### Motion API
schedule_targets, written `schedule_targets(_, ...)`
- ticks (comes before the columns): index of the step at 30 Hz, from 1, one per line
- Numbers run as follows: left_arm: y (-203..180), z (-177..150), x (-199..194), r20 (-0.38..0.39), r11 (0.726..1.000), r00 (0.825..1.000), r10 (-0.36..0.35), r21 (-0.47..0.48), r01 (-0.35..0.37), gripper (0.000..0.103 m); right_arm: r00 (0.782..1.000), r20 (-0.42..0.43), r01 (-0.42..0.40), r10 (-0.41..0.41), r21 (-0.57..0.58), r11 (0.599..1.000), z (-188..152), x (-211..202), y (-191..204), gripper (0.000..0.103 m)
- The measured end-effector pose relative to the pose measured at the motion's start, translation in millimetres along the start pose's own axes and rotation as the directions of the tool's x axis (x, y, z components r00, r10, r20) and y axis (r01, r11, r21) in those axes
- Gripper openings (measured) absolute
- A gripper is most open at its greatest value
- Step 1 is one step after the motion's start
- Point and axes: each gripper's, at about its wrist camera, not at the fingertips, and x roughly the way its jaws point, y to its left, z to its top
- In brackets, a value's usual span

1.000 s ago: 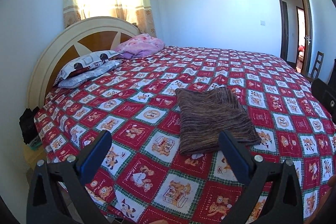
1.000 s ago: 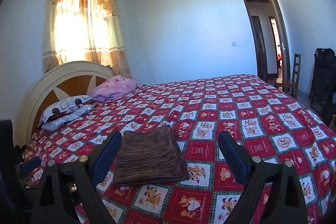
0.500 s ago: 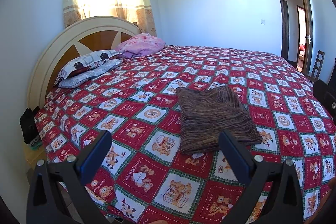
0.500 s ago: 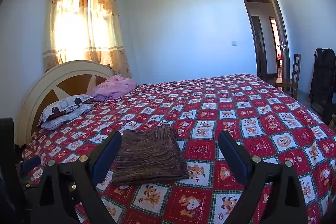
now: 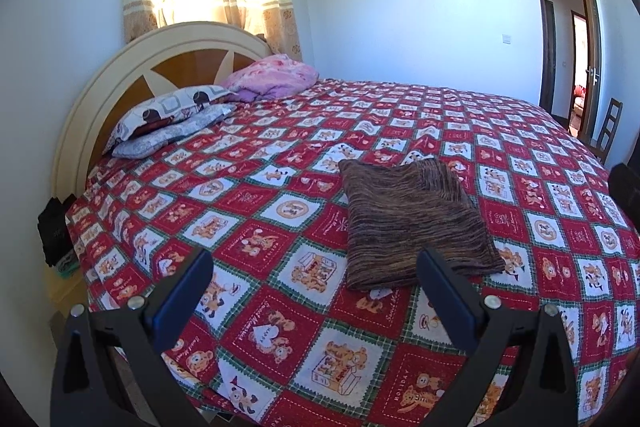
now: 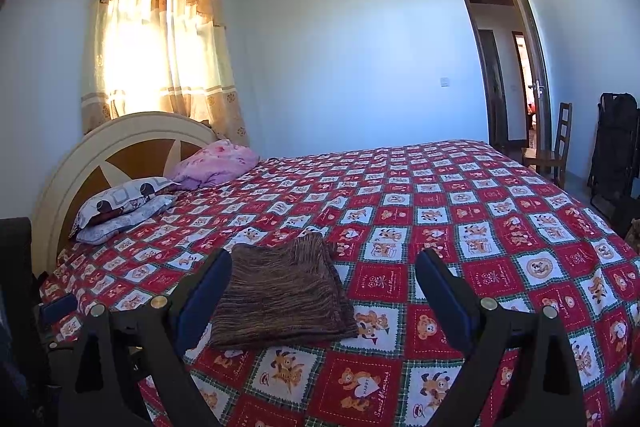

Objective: Fold small clothes

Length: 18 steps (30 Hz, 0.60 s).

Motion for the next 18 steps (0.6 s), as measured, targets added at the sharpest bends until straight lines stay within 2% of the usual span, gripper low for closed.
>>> schedule_targets(3,2,0,4,-0.018,1.000,1.000,-0.017,-0.011,0.016,0.103,1.000,-0.004,0.002,-0.002,-0.003,1.000,-2,1,0,0.093)
schedule_targets(6,2,-1,3,0.005,0.999,0.999,-0.048,-0.016,0.048,0.103,1.000,-0.009,0.005,-0.005,-0.005,1.000,-2,2,0,0.093)
schedule_targets(10,-1,0,8,0.000,1.000,1.000,-0.030,-0.001,0.030,0.103,1.000,-0.019,0.004,-0.004,0.000,1.000,-3,5,-2,0.093)
schedule_targets(18,5,0,21,-0.050,0.999,0.998,-0.029,-0.036,0.027,0.103,0.999,-0.035,0.020,-0.019,0.021,1.000,-5,9,-7,0.093)
